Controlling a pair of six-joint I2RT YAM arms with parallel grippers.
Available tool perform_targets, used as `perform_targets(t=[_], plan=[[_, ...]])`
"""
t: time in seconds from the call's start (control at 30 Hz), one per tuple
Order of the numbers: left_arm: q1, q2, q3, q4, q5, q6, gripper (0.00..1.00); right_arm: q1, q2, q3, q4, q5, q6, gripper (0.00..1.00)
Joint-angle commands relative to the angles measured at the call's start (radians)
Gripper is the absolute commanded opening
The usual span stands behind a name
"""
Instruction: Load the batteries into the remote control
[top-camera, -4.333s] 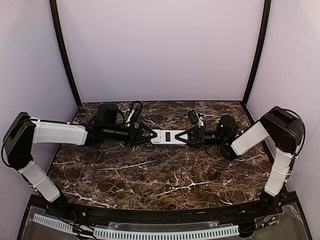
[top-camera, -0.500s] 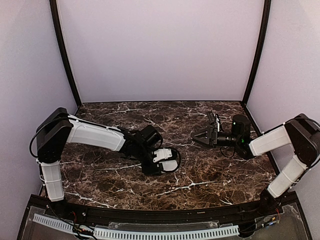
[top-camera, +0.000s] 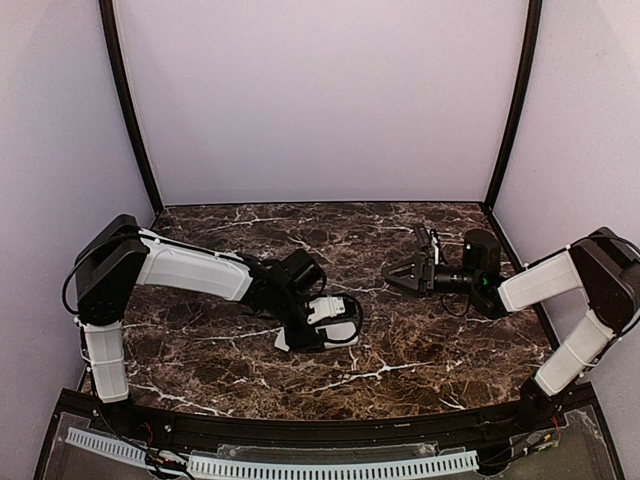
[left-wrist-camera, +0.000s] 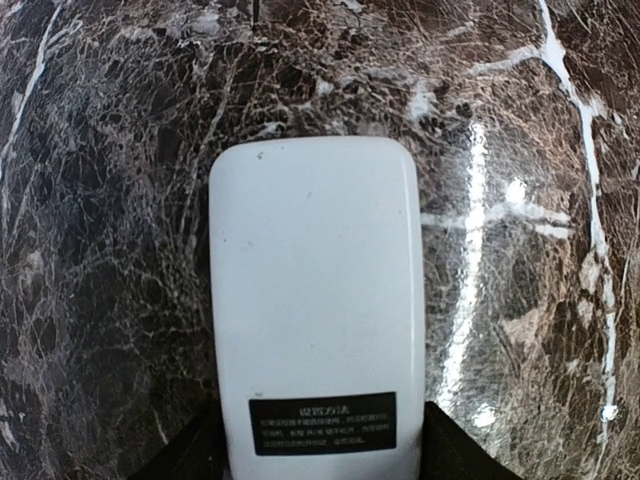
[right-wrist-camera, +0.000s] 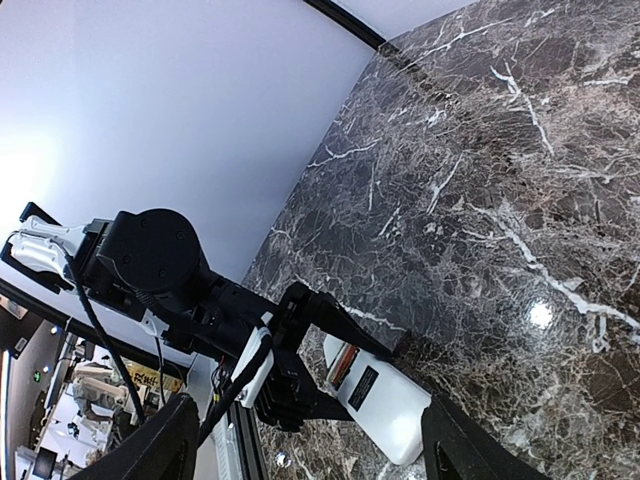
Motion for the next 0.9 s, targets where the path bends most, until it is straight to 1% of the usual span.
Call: perform_targets(t=[0.0,0.17,0.27,0.37,0.4,0.53,0.67,0.8,0.87], plan=[[0.000,0.040,-0.001,-0.082,0.006,0.008,0.65,-0.005,-0.006,0.006,0.002,0.001,-0.014,0.76],[0.000,0.017,0.044,-0.103,0.012,-0.021,0.70,-0.006,-0.004,0.011,-0.016,-0.002,-0.028,0.76],[0.018,-0.081,0.031,-0.079,0.036,-0.015,0.75,-0.005,-0.009,0.033,-0.063,-0.008,-0.068,0.76],[0.050,-0.203,-0.009,-0.079,0.078,0.026,0.81,-0.005,-0.018,0.063,-0.133,-0.025,-0.119,0.76],[0.066,-0.223,-0.020,-0.082,0.084,0.036,0.83,-0.005,-0.020,0.076,-0.167,-0.028,-0.142,0.76],[0.107,-0.293,-0.087,-0.173,0.046,0.153,0.87,-0.005,-0.017,0.118,-0.254,-0.050,-0.221,0.76],[0.141,-0.285,-0.118,-0.248,0.005,0.252,0.86,-0.007,0.019,0.171,-0.359,-0.071,-0.284,0.75],[0.152,-0.252,-0.123,-0.268,0.052,0.324,0.82,-0.007,0.067,0.200,-0.421,-0.097,-0.301,0.71],[0.153,-0.242,-0.143,-0.251,0.048,0.351,0.80,-0.004,0.089,0.204,-0.434,-0.106,-0.307,0.69]])
